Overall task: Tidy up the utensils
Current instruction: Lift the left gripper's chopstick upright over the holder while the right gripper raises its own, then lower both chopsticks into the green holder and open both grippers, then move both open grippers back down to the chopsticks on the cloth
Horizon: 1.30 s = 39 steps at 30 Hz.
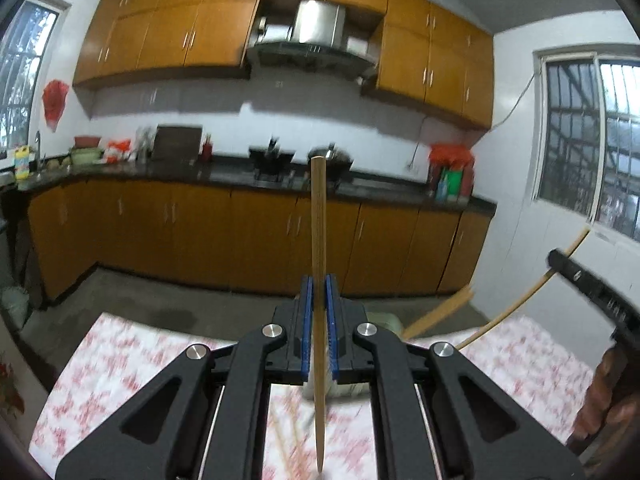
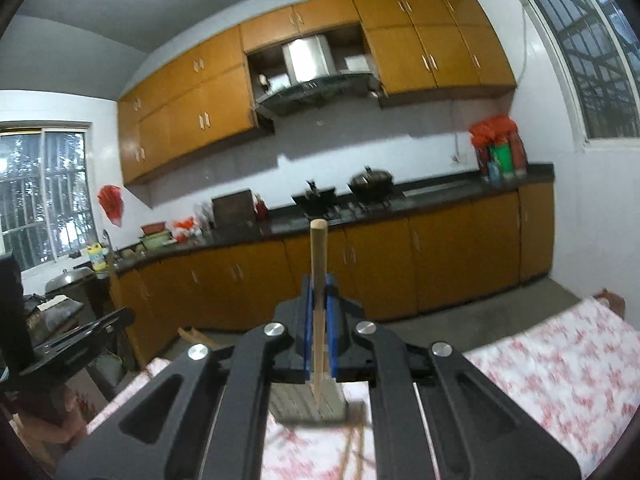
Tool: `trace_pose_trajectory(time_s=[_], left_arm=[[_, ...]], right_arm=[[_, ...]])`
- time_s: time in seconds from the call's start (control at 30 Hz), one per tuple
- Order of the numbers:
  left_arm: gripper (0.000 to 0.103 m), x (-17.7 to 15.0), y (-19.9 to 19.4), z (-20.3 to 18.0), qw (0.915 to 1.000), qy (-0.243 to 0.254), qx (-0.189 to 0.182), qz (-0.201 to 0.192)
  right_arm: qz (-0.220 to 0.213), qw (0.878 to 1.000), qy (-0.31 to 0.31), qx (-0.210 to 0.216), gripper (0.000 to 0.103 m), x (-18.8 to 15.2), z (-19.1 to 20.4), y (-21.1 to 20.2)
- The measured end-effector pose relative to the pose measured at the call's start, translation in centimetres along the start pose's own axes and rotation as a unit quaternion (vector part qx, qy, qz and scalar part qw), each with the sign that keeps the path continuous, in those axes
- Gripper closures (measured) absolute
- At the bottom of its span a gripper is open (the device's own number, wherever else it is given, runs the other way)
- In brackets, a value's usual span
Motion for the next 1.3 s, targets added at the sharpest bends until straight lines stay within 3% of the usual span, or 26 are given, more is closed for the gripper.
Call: trace_pose_trajectory(time_s=[0.2, 0.4, 0.63, 0.97, 1.07, 1.17, 1.3], left_arm=[[0.096, 4.1, 2.3, -2.1, 0.9975, -0.002, 0.004, -0.071], [0.096, 4.5, 5.8, -2.9, 0.9930, -0.014, 0.020, -0.116], [0.096, 1.2, 9.5, -2.2, 0.9951, -0.031, 0.038, -0.086], [0.095, -1.1, 9.8, -1.1, 0.9983, -0.019, 0.038, -0.039], [0.087, -0.7, 9.4, -0.8, 0.9985, -0.015, 0.038, -0.036], [0.075, -0.2, 9.1, -0.3, 0.9983, -0.019, 0.044, -0.035], [0.075, 0.4, 8.1, 0.7, 0.9978, -0.032, 0.048, -0.032]], right_arm=[[-0.014, 1.000, -0.004, 0.007, 0.095, 2.1, 1.1, 2.7], [-0.004, 1.000, -0.004, -0.004, 0.095, 2.2, 0.9, 6.3], [0.032, 0.999, 0.001, -0.005, 0.095, -0.1, 0.1, 9.4], [0.074, 0.997, 0.011, -0.011, 0.094, -2.3, -0.5, 11.2], [0.077, 0.997, 0.016, -0.010, 0.092, -2.2, -0.6, 11.2], [0.070, 0.997, 0.013, -0.012, 0.081, -1.9, -0.5, 10.9], [0.055, 0.998, 0.010, -0.014, 0.075, -1.1, -0.4, 9.5]])
Point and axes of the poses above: each gripper's, at about its wrist camera, not at the fingertips, and y roughly the way its jaws point, z to its left, x to its top, the point moved 3 cm from there along y, roughly the way its jaws point, and after that the axes turned 3 degrees about z, right-handed, at the moved point
